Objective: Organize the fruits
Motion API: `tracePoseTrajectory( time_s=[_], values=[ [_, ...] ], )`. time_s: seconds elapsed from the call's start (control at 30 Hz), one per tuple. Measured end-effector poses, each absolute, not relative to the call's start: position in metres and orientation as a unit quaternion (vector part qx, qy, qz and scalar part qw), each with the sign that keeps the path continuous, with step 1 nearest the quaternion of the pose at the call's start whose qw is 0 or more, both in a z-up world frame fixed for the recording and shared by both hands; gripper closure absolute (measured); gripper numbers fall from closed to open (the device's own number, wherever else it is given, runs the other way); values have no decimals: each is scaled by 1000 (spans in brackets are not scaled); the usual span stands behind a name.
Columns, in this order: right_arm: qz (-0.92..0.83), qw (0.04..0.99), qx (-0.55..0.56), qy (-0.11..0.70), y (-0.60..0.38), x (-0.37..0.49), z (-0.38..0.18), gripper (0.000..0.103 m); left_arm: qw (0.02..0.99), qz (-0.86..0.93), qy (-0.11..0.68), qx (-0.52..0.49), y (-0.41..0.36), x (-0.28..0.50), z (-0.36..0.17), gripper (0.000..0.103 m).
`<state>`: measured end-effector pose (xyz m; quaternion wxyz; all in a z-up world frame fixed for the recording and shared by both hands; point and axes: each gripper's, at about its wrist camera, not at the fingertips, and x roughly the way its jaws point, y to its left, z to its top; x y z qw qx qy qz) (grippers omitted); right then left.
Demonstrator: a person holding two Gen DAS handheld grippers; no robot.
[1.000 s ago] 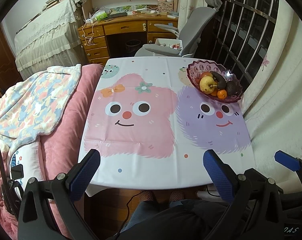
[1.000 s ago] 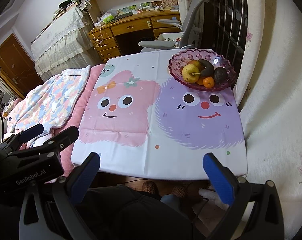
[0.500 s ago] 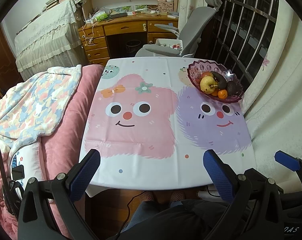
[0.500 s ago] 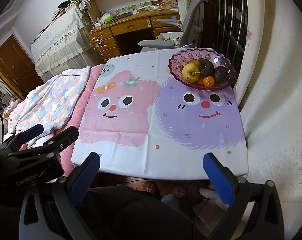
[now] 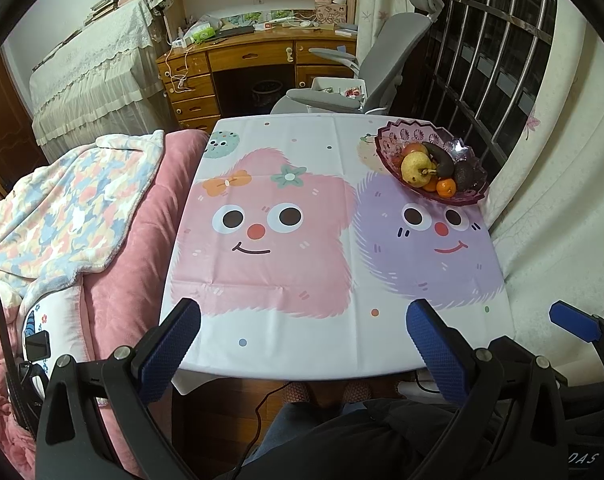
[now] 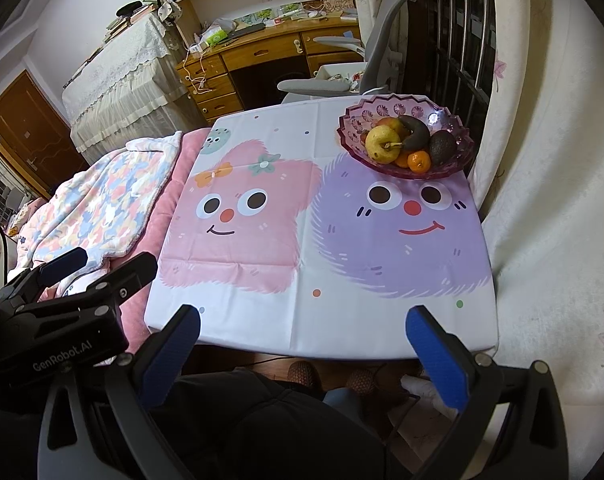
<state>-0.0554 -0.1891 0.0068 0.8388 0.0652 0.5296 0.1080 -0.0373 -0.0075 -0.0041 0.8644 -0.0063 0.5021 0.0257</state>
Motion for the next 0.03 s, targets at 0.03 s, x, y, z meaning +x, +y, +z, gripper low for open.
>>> tracePoseTrajectory(
  time_s=[0.03],
  values=[
    [108,839,65,529,-188,-56,7,0,864,26,502,-6,-8,-37,-4,1]
  ],
)
